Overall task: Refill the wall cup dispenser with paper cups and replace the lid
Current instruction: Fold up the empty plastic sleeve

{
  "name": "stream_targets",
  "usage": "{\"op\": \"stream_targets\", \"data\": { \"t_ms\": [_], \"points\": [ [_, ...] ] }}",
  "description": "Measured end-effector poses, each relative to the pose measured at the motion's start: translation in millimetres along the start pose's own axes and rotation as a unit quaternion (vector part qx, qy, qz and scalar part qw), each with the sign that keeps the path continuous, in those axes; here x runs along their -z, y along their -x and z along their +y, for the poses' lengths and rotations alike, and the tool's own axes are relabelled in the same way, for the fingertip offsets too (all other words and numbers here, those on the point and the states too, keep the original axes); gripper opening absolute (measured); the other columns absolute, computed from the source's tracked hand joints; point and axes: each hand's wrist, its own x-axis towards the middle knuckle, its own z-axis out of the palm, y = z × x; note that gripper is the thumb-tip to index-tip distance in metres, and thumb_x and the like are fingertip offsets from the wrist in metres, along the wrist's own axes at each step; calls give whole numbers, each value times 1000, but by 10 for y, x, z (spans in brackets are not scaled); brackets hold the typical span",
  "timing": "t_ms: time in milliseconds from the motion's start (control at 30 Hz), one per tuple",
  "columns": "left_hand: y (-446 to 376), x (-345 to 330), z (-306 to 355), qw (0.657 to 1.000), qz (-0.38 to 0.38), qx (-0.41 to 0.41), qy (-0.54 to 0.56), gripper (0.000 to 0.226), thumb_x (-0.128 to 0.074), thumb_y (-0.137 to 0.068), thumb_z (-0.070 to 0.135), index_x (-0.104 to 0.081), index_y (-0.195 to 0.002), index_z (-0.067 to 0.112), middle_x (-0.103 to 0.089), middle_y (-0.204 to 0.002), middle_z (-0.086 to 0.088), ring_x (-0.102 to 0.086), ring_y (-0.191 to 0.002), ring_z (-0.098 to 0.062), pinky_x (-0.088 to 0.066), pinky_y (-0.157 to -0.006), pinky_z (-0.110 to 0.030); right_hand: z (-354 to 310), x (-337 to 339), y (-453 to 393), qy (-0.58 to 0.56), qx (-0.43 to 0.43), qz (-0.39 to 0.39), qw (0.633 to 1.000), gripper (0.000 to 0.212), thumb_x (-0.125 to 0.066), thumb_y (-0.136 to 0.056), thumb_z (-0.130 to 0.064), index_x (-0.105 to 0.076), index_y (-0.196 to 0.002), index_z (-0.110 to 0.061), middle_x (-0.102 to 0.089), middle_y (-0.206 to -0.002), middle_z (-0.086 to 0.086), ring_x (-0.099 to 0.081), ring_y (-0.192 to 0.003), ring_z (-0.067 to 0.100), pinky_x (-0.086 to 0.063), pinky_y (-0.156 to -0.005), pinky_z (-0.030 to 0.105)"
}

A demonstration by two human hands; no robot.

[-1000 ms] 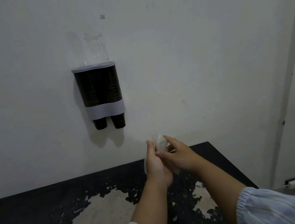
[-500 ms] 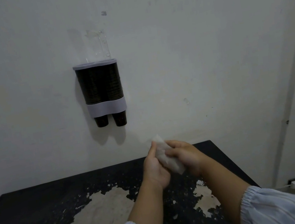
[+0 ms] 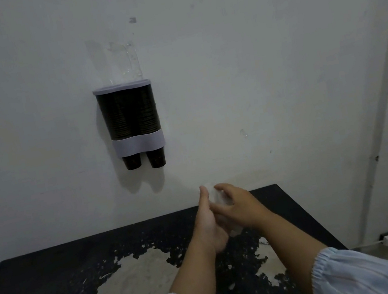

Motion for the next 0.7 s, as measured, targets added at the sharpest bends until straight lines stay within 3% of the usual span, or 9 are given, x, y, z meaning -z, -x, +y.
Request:
{"op": "stream_targets", "data": {
  "t_ms": [67,133,233,300,367,467,567,633,700],
  "points": [
    [-5,10,-5,1000,-19,-6,24,72,-43,-75,72,-58,-122,18,-66,-116,-16,-63,-106,-30,-53,-79,-44,-17,29,-11,-5,-8,-22,1000,73,-63,-77,-53,-39,-138,-22,-46,-138,3,-46,-120,20,-42,-98,35],
    [0,45,-6,998,-48,-17,37,73,-37,-79,71,-52,-129,21,-61,-124,-16,-59,-112,-31,-51,-85,-45,-7,79,-38,63,-22,-30,997,70,-63,-77,-53,-42,-137,-23,-40,-135,4,-36,-123,23,-37,-100,38],
    [-2,90,4,996,-82,-29,24,67,-30,-84,69,-46,-134,28,-55,-131,-9,-51,-119,-27,-41,-100,-47,7,117,-58,138,-23,-25,990,36,-56,-86,-40,-59,-118,-23,-50,-120,7,-41,-116,28,-40,-100,45],
    [-7,77,17,998,-59,-33,-4,58,-34,-87,62,-48,-131,28,-59,-126,-4,-54,-114,-22,-44,-95,-45,8,101,-46,89,-12,-23,996,22,-50,-91,-24,-64,-105,-13,-62,-108,11,-55,-104,30,-46,-92,49],
    [-25,65,25,998,-5,-45,-43,47,-43,-89,51,-50,-129,28,-60,-123,-3,-57,-105,-19,-48,-81,-39,-10,94,-10,14,2,-32,999,22,-46,-92,-11,-64,-102,-5,-65,-103,15,-59,-92,27,-50,-81,39],
    [-47,104,17,995,36,-78,-48,45,-51,-90,39,-43,-132,26,-61,-117,-9,-61,-100,-25,-52,-73,-39,-58,84,44,-135,-25,-51,989,23,-44,-92,-8,-62,-106,-11,-65,-99,8,-60,-82,16,-47,-67,24],
    [-26,113,21,999,15,-36,-15,50,-51,-89,43,-50,-127,11,-65,-116,-19,-63,-104,-32,-53,-84,-45,-60,61,47,-234,-80,-59,967,20,-47,-93,-15,-57,-109,-17,-66,-101,9,-63,-87,20,-51,-75,33],
    [-11,105,22,1000,-7,-20,-11,49,-46,-91,42,-55,-124,7,-66,-116,-21,-64,-106,-31,-52,-89,-46,-51,40,27,-200,-82,-29,976,21,-51,-92,-17,-52,-113,-16,-65,-105,13,-63,-94,25,-52,-82,36],
    [-11,100,18,999,-23,-33,-2,45,-41,-95,36,-52,-128,8,-63,-121,-21,-62,-110,-30,-48,-97,-46,-34,1,-5,-149,-55,35,987,26,-56,-89,-12,-47,-113,-13,-59,-104,11,-59,-91,21,-49,-81,31]
  ]
}}
